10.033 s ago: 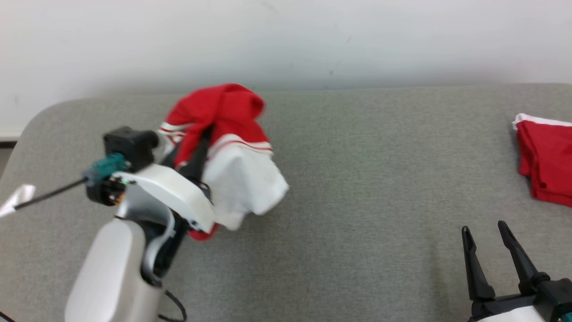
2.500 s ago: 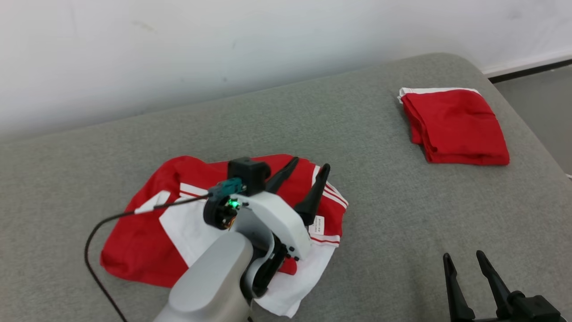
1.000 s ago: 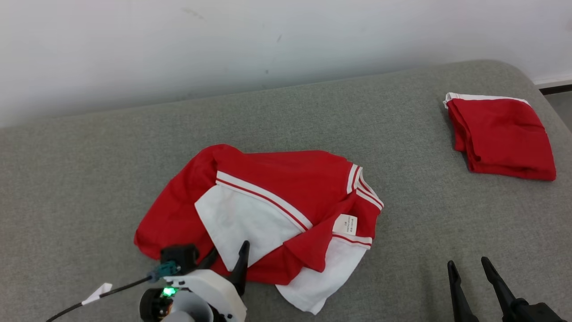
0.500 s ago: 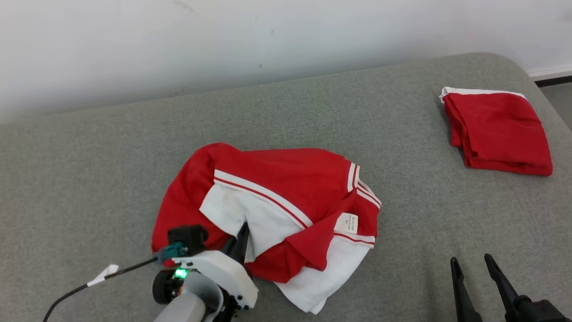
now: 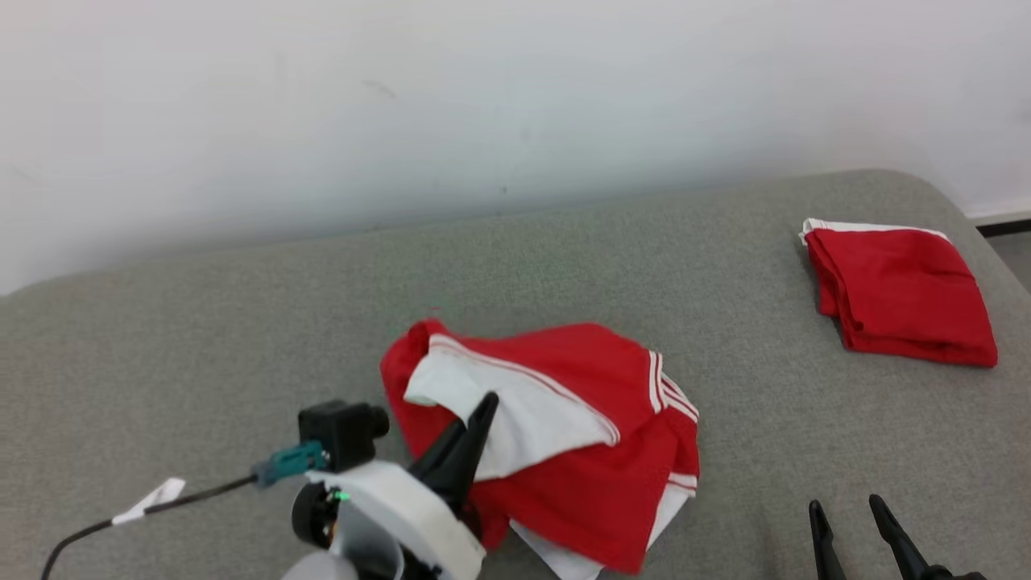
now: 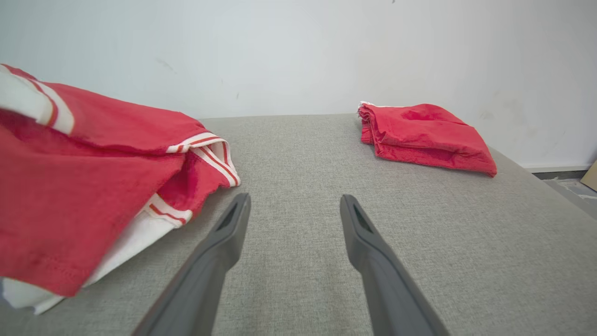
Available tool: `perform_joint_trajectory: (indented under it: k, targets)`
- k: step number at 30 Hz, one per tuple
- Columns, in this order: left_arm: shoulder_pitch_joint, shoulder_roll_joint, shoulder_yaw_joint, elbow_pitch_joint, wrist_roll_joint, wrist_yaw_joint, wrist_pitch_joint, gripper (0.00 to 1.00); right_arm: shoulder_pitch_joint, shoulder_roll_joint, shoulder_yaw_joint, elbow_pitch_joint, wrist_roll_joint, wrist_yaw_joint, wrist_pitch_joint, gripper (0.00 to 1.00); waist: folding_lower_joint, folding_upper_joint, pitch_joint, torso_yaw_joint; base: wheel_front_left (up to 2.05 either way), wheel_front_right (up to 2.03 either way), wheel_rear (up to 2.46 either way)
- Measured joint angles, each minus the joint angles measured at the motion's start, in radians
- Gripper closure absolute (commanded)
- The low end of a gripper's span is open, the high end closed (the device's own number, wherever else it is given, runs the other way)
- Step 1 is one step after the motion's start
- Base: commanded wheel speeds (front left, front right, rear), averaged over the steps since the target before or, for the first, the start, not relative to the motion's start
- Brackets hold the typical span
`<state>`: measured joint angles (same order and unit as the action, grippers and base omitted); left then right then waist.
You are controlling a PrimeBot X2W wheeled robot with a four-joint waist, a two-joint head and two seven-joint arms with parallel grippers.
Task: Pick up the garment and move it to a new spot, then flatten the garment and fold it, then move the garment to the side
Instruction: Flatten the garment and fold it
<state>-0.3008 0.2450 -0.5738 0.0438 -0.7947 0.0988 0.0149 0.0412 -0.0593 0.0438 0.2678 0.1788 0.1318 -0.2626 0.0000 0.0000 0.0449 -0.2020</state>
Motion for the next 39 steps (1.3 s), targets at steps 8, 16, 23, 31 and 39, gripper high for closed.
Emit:
perform_joint_trajectory:
  k: [8, 16, 23, 31, 39]
  targets:
    - [0.169, 0.119, 0.025, -0.358, -0.053, 0.067, 0.095, 1.00, 0.021, 0.000, -0.007, -0.008, 0.001, 0.000, 0.000, 0.00, -0.0001, 0.0000, -0.025, 0.025, 0.00, 0.00, 0.00]
    - [0.163, 0.192, 0.118, -0.441, -0.125, 0.109, 0.180, 1.00, 0.001, 0.001, 0.006, -0.013, 0.007, 0.000, 0.000, 0.00, 0.0000, 0.0000, 0.013, 0.020, 0.00, 0.00, 0.00]
    - [-0.028, 0.309, 0.182, -0.209, -0.135, 0.114, 0.320, 1.00, -0.040, 0.003, 0.022, -0.012, 0.017, 0.000, 0.000, 0.00, 0.0000, 0.0000, 0.078, -0.017, 0.00, 0.00, 0.00]
    - [-0.313, 0.369, 0.172, 0.046, -0.091, 0.094, 0.465, 1.00, -0.099, 0.007, 0.046, -0.008, 0.061, 0.000, 0.000, 0.00, 0.0001, 0.0000, 0.194, -0.088, 0.00, 0.00, 0.00]
    - [-0.515, 0.377, 0.114, 0.214, 0.007, 0.071, 0.505, 1.00, -0.135, 0.007, 0.077, -0.008, 0.109, 0.000, 0.000, 0.00, 0.0001, 0.0000, 0.290, -0.169, 0.00, 0.00, 0.00]
